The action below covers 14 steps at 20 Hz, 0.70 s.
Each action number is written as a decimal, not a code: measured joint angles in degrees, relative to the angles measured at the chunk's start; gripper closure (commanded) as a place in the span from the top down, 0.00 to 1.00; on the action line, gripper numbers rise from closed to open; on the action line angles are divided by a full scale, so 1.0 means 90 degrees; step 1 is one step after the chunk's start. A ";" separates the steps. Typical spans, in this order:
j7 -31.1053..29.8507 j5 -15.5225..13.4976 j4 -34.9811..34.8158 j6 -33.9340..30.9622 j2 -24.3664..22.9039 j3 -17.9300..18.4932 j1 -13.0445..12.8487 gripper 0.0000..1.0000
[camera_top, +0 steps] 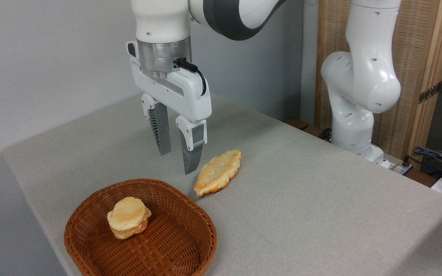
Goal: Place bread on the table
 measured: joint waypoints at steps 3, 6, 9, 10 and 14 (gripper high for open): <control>0.0000 0.0000 0.0000 0.0000 0.0000 0.0000 0.0000 1.00; 0.0000 0.0000 0.0000 0.0000 0.0000 0.0000 0.0000 1.00; 0.0000 0.0000 0.0001 0.0004 0.0000 0.0000 0.0000 1.00; 0.0000 0.0000 0.0002 0.0040 0.0000 0.0000 0.0000 1.00; 0.0000 0.0000 0.0002 0.0597 0.0048 0.0000 -0.0004 1.00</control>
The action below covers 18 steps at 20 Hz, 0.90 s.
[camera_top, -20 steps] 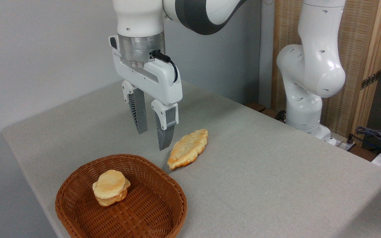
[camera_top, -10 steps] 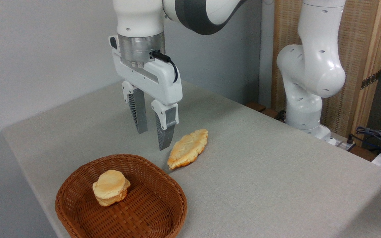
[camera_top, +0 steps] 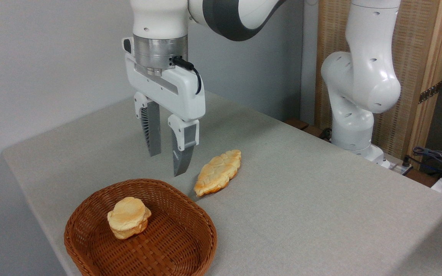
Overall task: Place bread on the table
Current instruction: 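Lower the open gripper into the wicker basket around the round bun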
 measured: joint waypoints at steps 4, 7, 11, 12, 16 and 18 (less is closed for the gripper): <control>0.0000 0.0000 -0.0002 0.0784 0.0304 -0.0008 -0.0017 1.00; 0.0000 0.0000 -0.0003 0.1341 0.0671 -0.0046 -0.0054 1.00; -0.0001 -0.0003 -0.0004 0.1837 0.1205 -0.0149 -0.0098 1.00; -0.0003 -0.0003 -0.0004 0.1915 0.1296 -0.0166 -0.0106 1.00; -0.0003 -0.0008 -0.0003 0.2189 0.1579 -0.0200 -0.0108 1.00; -0.0003 -0.0008 -0.0002 0.2253 0.1699 -0.0256 -0.0111 1.00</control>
